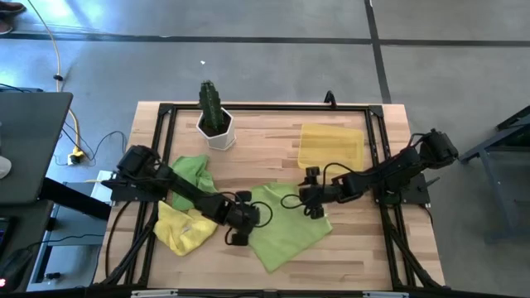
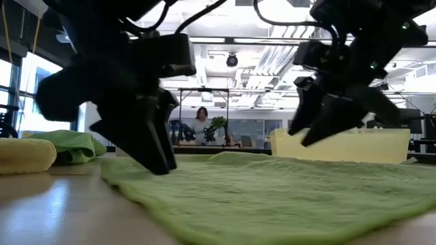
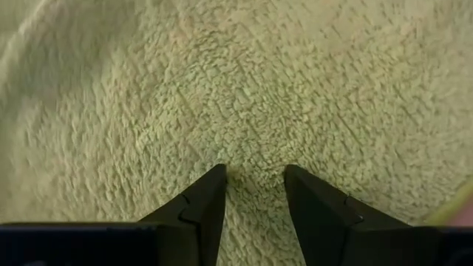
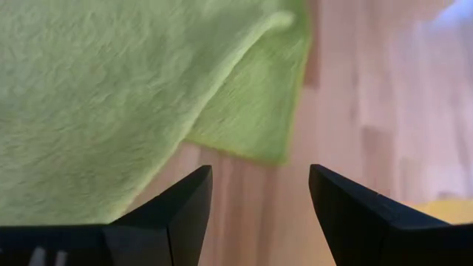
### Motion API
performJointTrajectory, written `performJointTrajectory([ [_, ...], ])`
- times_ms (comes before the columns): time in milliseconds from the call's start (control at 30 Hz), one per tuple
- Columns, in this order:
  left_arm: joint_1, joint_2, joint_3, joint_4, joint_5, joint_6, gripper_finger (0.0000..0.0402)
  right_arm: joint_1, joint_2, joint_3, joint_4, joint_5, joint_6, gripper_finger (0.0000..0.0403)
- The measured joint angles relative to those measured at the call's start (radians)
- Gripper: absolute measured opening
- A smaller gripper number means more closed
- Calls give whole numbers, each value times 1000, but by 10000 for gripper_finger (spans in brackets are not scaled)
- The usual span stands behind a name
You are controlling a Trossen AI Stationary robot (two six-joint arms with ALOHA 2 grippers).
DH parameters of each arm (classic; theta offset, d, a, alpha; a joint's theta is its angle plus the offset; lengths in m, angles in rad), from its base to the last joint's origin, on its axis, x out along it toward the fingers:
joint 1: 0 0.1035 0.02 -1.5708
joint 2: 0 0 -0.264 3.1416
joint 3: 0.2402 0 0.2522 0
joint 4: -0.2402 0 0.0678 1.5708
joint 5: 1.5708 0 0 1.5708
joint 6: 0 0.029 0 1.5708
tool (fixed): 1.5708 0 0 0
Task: Roll microfiber towels into tight, uniform cylinder then place into a basket
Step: Fold the light green microfiber cloth
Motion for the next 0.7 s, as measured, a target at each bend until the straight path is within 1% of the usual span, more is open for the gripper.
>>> performJointTrajectory([
  [100,10,-17,-2,-14,0,125,131,-21,0,0,89,37,-12,220],
  [167,16,-22,-2,-23,-4,229,131,-38,0,0,143,41,-4,220],
  [267,29,-22,-2,-30,-50,373,131,-53,14,1,200,40,16,220],
  [333,46,-22,-2,-43,-88,438,131,-58,36,1,215,37,12,220],
  [400,65,-22,-3,-55,-134,473,131,-59,64,1,215,34,-10,220],
  [500,89,-20,-4,-47,-188,473,131,-59,107,1,207,33,-87,220],
  [567,96,-19,6,-50,-192,462,131,-59,127,1,195,51,-136,220],
  [633,94,-15,23,-55,-190,450,131,-59,137,1,186,74,-162,220],
  [700,83,-13,45,-55,-180,444,131,-59,139,1,164,75,-169,220],
])
